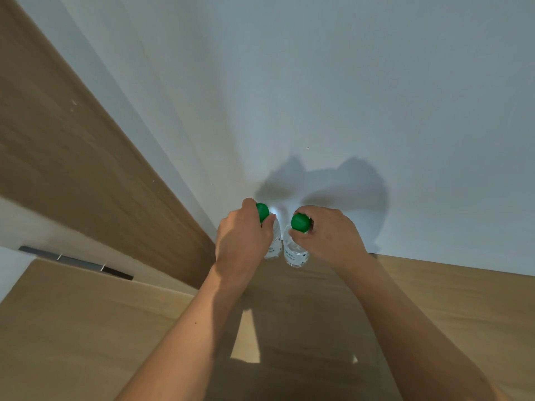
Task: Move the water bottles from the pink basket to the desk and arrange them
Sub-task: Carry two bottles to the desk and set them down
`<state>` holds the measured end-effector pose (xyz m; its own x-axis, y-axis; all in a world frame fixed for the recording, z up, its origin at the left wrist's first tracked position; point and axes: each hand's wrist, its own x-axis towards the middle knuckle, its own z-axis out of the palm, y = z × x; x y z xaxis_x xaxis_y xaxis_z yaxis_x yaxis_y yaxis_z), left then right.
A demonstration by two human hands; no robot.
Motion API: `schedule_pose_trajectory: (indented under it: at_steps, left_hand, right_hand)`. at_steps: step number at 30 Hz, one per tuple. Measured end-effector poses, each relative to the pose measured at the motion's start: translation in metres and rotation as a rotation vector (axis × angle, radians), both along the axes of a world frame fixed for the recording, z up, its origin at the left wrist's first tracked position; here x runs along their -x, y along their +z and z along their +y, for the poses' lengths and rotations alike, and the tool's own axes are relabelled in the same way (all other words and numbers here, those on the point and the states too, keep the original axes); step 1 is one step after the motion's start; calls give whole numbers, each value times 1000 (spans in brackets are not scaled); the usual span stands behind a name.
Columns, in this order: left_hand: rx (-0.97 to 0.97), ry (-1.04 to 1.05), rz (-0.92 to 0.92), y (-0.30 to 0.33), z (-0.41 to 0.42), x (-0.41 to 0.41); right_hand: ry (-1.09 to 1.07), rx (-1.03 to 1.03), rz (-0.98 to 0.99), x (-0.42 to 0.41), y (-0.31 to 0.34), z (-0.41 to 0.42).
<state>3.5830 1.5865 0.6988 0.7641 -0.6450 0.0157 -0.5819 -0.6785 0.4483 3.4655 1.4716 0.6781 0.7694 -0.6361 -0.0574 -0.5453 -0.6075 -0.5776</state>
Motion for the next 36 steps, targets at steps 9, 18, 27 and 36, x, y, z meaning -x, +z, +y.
schedule_pose_trajectory:
  at_steps: [9,18,27,36]
  left_hand:
    - [-29,-2,12,-9,-1,3]
    - [-90,24,44,-11,0,5]
    - [-55,20,49,-13,-2,5]
    - [116,-32,-140,4,16,25]
  right_hand:
    - [-27,1,4,2,-7,-2]
    - [-21,-11,-5,1,-9,-2]
    - [-52,-57,-37,-2,-11,0]
    - [-91,-91,-1,17,11,11]
